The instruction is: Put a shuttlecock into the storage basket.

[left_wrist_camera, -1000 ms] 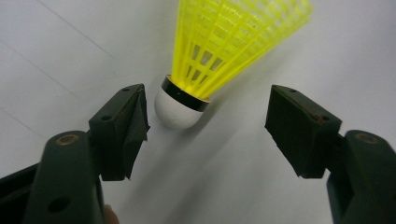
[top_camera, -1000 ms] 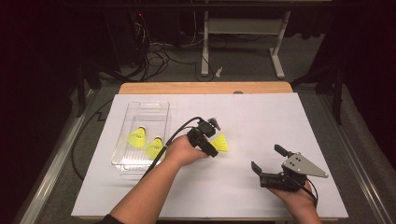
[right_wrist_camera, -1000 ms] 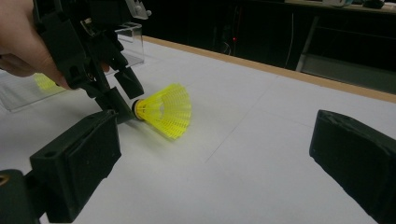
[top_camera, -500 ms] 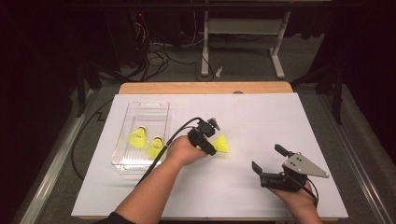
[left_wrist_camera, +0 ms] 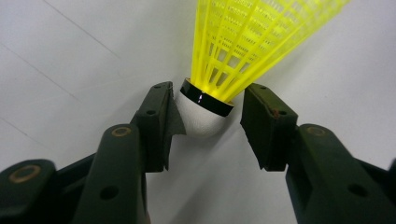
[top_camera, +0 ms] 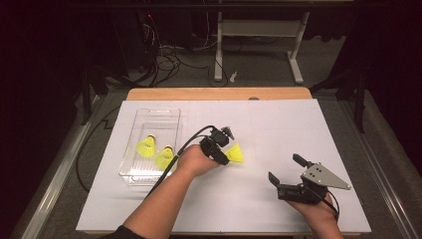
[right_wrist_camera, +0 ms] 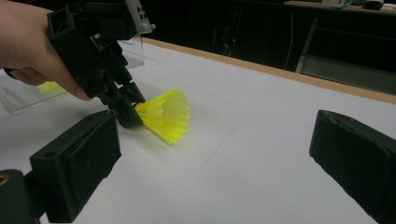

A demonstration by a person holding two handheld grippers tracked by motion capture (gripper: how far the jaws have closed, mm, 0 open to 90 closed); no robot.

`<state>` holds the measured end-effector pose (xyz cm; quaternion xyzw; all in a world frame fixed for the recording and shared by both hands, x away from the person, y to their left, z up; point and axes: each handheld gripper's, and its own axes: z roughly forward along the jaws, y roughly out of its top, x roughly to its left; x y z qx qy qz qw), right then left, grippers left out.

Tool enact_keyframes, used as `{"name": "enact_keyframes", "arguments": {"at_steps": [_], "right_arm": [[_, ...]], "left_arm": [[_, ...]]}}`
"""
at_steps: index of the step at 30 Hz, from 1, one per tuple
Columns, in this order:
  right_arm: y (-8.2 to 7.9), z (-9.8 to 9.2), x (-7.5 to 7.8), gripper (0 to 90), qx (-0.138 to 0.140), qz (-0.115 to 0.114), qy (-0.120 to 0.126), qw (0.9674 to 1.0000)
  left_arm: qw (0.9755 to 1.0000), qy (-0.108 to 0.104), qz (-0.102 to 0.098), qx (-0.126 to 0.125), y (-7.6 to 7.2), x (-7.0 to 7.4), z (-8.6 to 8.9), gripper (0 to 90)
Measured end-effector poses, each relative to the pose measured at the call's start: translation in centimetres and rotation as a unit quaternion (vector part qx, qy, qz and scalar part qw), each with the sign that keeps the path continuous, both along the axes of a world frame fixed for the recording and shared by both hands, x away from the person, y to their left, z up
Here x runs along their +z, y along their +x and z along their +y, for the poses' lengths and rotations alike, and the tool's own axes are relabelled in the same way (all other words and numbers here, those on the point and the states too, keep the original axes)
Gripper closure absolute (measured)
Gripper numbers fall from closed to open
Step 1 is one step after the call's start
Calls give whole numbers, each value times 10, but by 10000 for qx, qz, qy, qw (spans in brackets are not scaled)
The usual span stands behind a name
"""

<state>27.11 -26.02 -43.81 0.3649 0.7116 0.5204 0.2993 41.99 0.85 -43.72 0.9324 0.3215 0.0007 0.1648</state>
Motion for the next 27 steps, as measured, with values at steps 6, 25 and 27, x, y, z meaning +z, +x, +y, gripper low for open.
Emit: {"name": "enact_keyframes", "arguments": {"at_steps": [6,25,27], "right_arm": [[0,0,0,24,-1,0,8,10000],[0,0,0,24,-18,-13,11,10000],[0,0,0,24,-18,-13,9,10000]], "left_arm": [[9999,62,-30,-73,-2,0,0,592],[9997,86,-119,-185,-6,0,1,634],[9997,79,-102,-209,-7,0,0,635]]}}
